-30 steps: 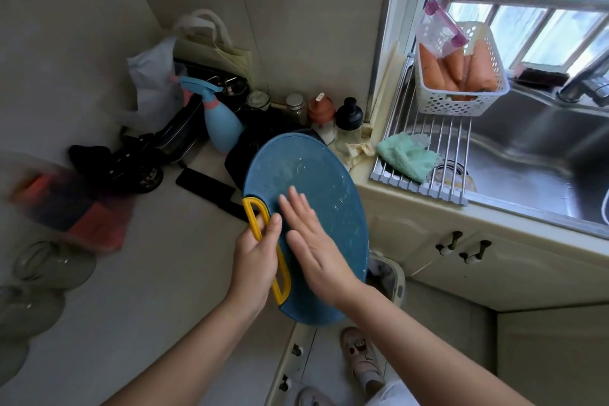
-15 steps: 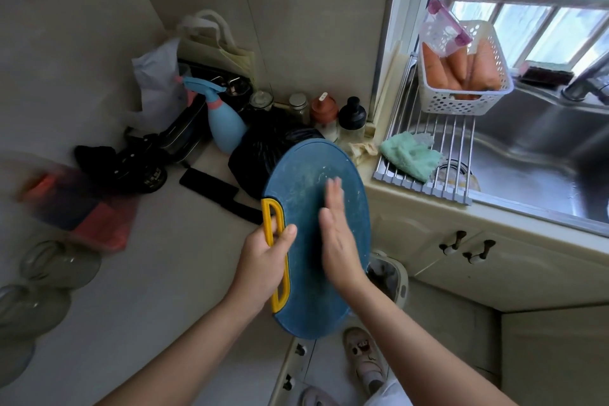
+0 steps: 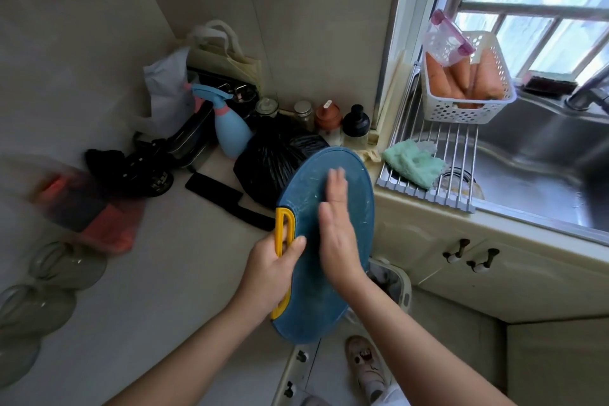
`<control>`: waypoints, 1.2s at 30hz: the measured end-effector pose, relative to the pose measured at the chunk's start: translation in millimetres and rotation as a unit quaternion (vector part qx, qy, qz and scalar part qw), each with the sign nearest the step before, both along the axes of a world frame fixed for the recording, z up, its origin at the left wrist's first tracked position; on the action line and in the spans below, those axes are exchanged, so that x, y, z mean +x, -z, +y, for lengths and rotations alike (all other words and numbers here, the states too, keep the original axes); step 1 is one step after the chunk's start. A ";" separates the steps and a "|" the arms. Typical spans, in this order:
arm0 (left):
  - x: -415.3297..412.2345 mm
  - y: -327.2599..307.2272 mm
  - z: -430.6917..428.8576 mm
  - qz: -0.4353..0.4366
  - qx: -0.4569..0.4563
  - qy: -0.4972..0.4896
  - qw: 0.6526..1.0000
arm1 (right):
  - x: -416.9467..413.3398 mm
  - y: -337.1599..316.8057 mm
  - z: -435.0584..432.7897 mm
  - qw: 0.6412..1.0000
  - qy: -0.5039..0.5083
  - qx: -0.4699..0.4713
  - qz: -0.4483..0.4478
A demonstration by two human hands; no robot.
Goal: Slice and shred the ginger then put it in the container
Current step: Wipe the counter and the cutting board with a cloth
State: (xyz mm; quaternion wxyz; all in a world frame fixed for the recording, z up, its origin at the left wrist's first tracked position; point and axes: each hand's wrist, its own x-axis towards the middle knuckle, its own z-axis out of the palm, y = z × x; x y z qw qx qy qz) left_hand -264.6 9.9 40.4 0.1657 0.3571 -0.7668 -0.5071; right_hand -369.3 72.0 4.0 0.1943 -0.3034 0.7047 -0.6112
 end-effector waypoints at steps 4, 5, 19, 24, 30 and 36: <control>-6.1 -4.9 0.9 0.026 0.031 0.007 0.999 | -4.6 4.7 -5.7 0.996 -0.031 -0.016 0.080; -5.9 -7.0 1.2 0.025 0.034 0.008 0.999 | -12.2 18.2 -2.7 1.000 -0.005 0.008 0.020; -5.0 -15.0 -9.3 0.019 0.009 0.045 0.999 | -17.4 13.7 1.3 1.000 -0.007 -0.019 0.012; -5.1 -23.4 -7.7 0.017 -0.014 0.028 0.999 | -37.5 69.2 20.4 0.916 0.178 0.173 -0.316; -10.4 -17.8 -12.5 0.014 -0.024 0.033 0.999 | -32.5 -11.3 -5.0 0.996 0.069 -0.033 0.039; -8.3 -24.9 -4.4 0.027 -0.029 0.045 0.998 | -63.2 11.1 -20.4 0.991 0.116 -0.039 -0.050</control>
